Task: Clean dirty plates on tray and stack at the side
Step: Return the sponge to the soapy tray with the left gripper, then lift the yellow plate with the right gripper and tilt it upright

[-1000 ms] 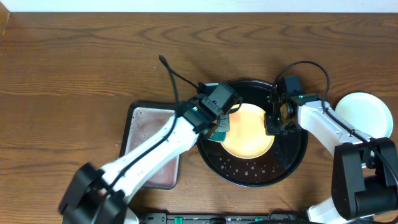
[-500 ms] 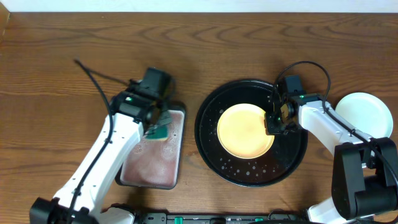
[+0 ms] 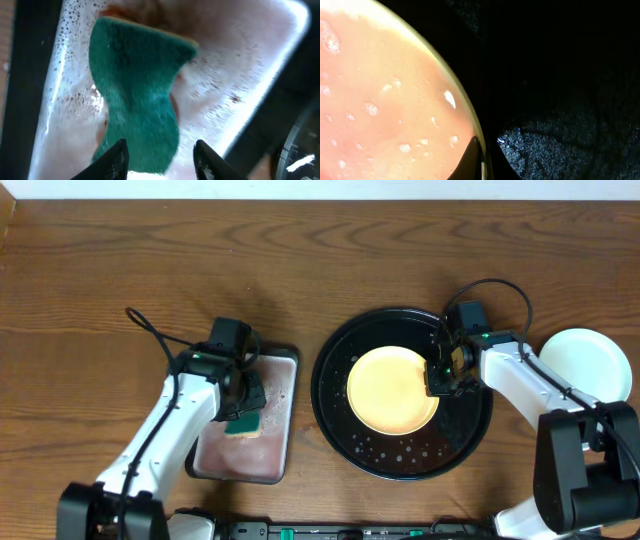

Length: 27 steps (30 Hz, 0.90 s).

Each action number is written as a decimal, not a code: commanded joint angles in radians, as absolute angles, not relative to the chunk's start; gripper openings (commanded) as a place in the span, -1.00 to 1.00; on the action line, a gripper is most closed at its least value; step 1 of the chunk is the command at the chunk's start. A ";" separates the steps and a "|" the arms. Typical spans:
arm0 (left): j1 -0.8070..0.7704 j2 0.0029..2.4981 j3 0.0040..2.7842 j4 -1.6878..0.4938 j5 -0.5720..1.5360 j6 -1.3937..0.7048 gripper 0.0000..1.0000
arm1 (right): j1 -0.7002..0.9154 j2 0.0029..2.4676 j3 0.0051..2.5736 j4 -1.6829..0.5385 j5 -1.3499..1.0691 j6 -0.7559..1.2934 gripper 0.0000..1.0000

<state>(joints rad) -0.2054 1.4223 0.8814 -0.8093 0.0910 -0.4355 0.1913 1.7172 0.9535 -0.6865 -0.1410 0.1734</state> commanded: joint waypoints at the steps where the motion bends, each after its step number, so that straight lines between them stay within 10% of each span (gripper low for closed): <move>1: -0.201 1.345 0.925 -0.841 0.120 -0.411 0.00 | 0.205 1.608 0.940 -0.694 -0.170 0.160 -0.97; 6: -0.201 1.298 0.924 -0.865 0.120 -0.411 0.61 | 0.260 1.425 0.940 -0.724 0.006 0.160 -0.98; 27: -0.201 1.300 0.924 -0.859 0.120 -0.412 0.64 | 0.829 1.145 0.941 -0.849 0.965 0.186 -0.98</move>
